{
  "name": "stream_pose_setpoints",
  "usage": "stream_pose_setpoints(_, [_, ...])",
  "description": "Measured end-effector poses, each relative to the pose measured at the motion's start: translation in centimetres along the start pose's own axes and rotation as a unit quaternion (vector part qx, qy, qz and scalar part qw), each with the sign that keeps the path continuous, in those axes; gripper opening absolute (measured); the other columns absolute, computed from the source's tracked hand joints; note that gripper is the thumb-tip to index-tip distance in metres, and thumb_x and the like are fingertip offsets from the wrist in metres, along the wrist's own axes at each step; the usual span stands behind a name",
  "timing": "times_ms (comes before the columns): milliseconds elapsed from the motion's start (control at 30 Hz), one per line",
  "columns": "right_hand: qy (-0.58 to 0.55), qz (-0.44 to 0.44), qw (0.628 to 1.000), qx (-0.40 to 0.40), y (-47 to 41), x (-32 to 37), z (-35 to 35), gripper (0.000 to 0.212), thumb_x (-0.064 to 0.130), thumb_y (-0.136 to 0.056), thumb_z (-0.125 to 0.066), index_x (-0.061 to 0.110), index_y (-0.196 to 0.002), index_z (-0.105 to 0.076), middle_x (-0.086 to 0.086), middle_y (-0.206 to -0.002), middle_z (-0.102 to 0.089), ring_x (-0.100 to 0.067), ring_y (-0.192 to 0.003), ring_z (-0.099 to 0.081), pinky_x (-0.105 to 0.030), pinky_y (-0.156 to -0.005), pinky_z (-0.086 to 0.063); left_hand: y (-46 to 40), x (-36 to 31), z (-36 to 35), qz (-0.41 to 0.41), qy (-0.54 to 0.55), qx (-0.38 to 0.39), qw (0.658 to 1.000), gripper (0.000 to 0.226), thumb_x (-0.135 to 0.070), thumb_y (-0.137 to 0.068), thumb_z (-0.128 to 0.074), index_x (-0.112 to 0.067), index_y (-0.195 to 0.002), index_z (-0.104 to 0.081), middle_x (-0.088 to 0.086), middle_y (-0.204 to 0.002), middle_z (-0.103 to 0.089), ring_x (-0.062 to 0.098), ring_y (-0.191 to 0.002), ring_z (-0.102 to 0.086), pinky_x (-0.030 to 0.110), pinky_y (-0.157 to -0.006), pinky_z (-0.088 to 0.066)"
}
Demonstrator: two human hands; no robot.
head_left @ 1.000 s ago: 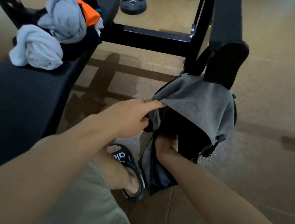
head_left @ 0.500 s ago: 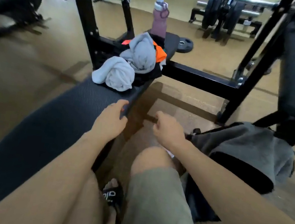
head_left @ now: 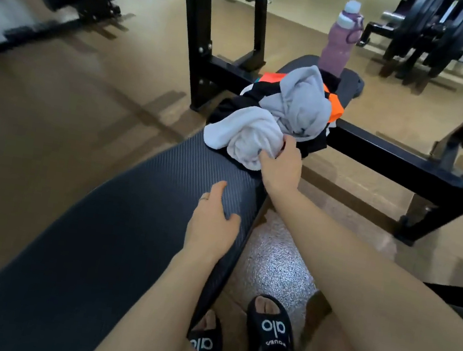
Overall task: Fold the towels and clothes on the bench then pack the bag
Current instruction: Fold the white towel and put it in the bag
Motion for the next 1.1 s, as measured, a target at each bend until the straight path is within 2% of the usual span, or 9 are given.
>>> stream_pose_setpoints(100, [-0.010,0.021,0.999,0.043,1.0,0.7,0.8,0.017,0.018,-0.084,-0.063,0.016,-0.098,-0.053,0.000,-0.082,-0.059,-0.023,-0.081,-0.058,-0.028,-0.059,-0.037,0.1,-0.4,0.0,-0.013,0.008,-0.005,1.000,0.079,-0.022,-0.092,-0.065,-0.032,-0.157,-0.022,0.005,-0.142,-0.045,0.023,-0.118,-0.054,0.040,-0.095,-0.049])
stream_pose_setpoints(267, [0.148,0.262,0.942,0.146,8.3,3.3,2.3,0.025,0.016,-0.072,-0.065,0.016,-0.094,-0.054,0.000,-0.083,-0.051,-0.027,-0.080,-0.053,-0.035,-0.064,-0.041,0.8,-0.9,2.3,-0.014,-0.004,-0.066,0.998,0.106,-0.024,-0.080,-0.077,-0.032,-0.159,-0.007,0.011,-0.160,-0.024,0.032,-0.138,-0.038,0.047,-0.111,-0.039])
stream_pose_setpoints(433, [0.212,0.404,0.877,0.153,13.5,3.5,5.1,0.021,0.019,-0.068,-0.067,0.018,-0.082,-0.051,-0.006,-0.102,-0.052,-0.030,-0.086,-0.050,-0.042,-0.069,-0.045,2.6,-1.3,3.1,-0.064,-0.121,-0.059,0.989,0.053,-0.041,-0.078,-0.077,-0.019,-0.122,-0.058,0.008,-0.136,-0.047,0.032,-0.123,-0.044,0.042,-0.101,-0.040])
stream_pose_setpoints(533, [0.186,0.370,0.890,0.191,15.1,3.9,6.6,0.027,0.018,-0.067,-0.071,0.021,-0.076,-0.046,-0.003,-0.104,-0.054,-0.027,-0.093,-0.051,-0.039,-0.075,-0.046,4.6,-1.9,3.6,-0.084,-0.162,-0.026,0.983,0.034,-0.040,-0.081,-0.073,-0.017,-0.099,-0.055,0.002,-0.106,-0.057,0.028,-0.100,-0.056,0.041,-0.087,-0.046])
stream_pose_setpoints(667, [0.106,0.284,0.911,0.280,16.7,5.0,8.8,0.030,0.017,-0.066,-0.077,0.017,-0.076,-0.049,0.005,-0.112,-0.053,-0.013,-0.108,-0.048,-0.017,-0.083,-0.038,7.9,-3.9,4.6,-0.167,-0.185,-0.044,0.967,0.029,-0.031,-0.087,-0.067,-0.016,-0.104,-0.049,0.003,-0.102,-0.057,0.027,-0.090,-0.058,0.043,-0.080,-0.050])
stream_pose_setpoints(767, [0.002,0.153,0.922,0.355,17.8,5.6,11.0,0.021,0.003,-0.074,-0.065,0.013,-0.074,-0.047,0.014,-0.084,-0.056,-0.006,-0.078,-0.048,-0.027,-0.070,-0.036,10.3,-5.6,5.1,-0.259,-0.274,-0.073,0.923,0.040,-0.031,-0.088,-0.067,-0.010,-0.118,-0.050,0.007,-0.110,-0.058,0.027,-0.095,-0.059,0.036,-0.077,-0.046])
stream_pose_setpoints(867, [-0.058,0.074,0.909,0.407,19.5,6.1,12.7,0.012,0.007,-0.067,-0.057,0.014,-0.072,-0.050,-0.005,-0.075,-0.043,-0.019,-0.074,-0.036,-0.038,-0.068,-0.028,12.7,-6.5,5.6,-0.332,-0.312,-0.075,0.887,0.038,-0.033,-0.084,-0.070,-0.011,-0.108,-0.050,0.006,-0.102,-0.053,0.026,-0.087,-0.054,0.032,-0.071,-0.034])
stream_pose_setpoints(1000, [-0.130,0.036,0.911,0.390,20.8,6.5,13.6,0.021,0.018,-0.058,-0.057,0.013,-0.078,-0.056,0.000,-0.102,-0.063,-0.016,-0.097,-0.056,-0.037,-0.086,-0.043,15.4,-7.2,5.9,-0.415,-0.315,-0.073,0.851,0.032,-0.034,-0.085,-0.069,-0.012,-0.099,-0.050,0.001,-0.092,-0.049,0.021,-0.077,-0.047,0.034,-0.068,-0.034])
stream_pose_setpoints(1100, [-0.141,0.026,0.912,0.385,21.6,6.5,14.1,0.048,0.012,-0.058,-0.050,0.014,-0.105,-0.063,-0.004,-0.125,-0.065,-0.019,-0.122,-0.057,-0.042,-0.107,-0.043,16.3,-8.2,5.5,-0.454,-0.398,-0.098,0.791,0.038,-0.028,-0.081,-0.074,-0.010,-0.105,-0.051,0.005,-0.098,-0.053,0.024,-0.081,-0.048,0.035,-0.070,-0.039])
Point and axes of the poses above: each hand's wrist, its own y-axis away from the middle knuckle, its own z-axis out of the back of the hand, x = y × z, the point moved 5 cm from there along -y, towards the middle knuckle
